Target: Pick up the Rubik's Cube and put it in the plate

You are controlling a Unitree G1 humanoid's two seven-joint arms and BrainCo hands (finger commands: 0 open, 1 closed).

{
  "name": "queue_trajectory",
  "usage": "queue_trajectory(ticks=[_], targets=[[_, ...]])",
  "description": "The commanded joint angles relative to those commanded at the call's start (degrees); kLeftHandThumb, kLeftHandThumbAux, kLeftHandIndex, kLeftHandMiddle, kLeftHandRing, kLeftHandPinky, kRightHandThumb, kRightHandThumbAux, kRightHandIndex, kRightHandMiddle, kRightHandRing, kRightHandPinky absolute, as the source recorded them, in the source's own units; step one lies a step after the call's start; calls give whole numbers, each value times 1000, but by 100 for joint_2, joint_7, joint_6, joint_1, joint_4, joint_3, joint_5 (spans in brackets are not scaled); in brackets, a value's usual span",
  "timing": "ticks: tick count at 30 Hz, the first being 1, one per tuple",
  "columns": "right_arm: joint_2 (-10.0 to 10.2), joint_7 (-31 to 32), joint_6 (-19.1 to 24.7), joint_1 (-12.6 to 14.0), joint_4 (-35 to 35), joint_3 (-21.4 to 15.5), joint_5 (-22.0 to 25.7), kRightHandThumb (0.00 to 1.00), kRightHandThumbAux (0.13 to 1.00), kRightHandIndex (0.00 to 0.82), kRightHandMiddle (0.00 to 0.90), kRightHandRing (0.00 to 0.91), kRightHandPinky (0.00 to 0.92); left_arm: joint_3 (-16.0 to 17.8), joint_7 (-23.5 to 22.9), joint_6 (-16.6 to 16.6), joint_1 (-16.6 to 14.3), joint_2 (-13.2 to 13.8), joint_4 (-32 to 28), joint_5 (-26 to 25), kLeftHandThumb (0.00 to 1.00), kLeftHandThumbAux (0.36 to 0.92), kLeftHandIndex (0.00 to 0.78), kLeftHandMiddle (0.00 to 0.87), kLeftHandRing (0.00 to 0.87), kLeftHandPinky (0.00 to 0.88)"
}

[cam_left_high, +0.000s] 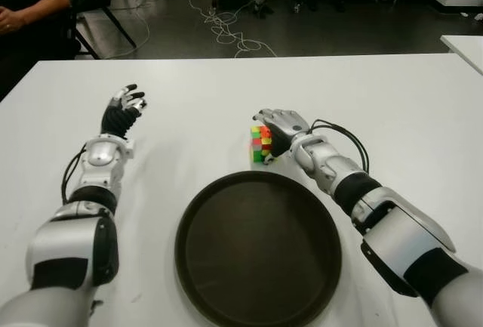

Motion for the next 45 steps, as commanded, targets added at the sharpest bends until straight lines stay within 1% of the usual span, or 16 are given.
queue_trajectory(ticks=[6,12,18,21,24,32,37,40,45], targets=[[20,-26,-26,11,41,-5,7,0,809,140,126,152,181,-8,14,-13,10,1,4,6,181,595,136,198,177,146],[9,-39,-51,12,40,11,-13,0,802,139,128,148,174,-32,34,-20,-1,-8,-3,18,171,613,119,187,166,135],[-3,5,-49,14,23,18,-12,0,807,140,131,152,188,-58,72,-28,1,-10,-8,37,162,625,124,189,164,137],[-1,79,-25,9,19,8,3,0,800,123,111,128,158,-86,112,-33,2,-8,-10,61,157,628,133,193,167,136],[-10,111,-43,12,2,0,13,0,803,117,103,119,154,-79,112,-28,0,-11,-10,55,156,627,138,197,172,141],[-32,108,-157,31,-42,-10,34,0,819,132,122,141,187,-55,93,-40,6,-14,-6,37,162,610,145,201,179,148],[-27,-24,-265,68,-33,-19,47,0,837,167,148,173,218,-69,96,-51,11,-11,-5,54,147,613,127,187,166,129],[-28,-72,-288,71,-23,-15,46,0,847,202,165,190,238,-88,101,-57,9,-8,-6,76,141,617,125,186,162,126],[-13,-85,-300,72,-6,-13,52,0,848,210,167,193,239,-99,111,-58,11,-9,-9,87,137,624,131,193,171,143]])
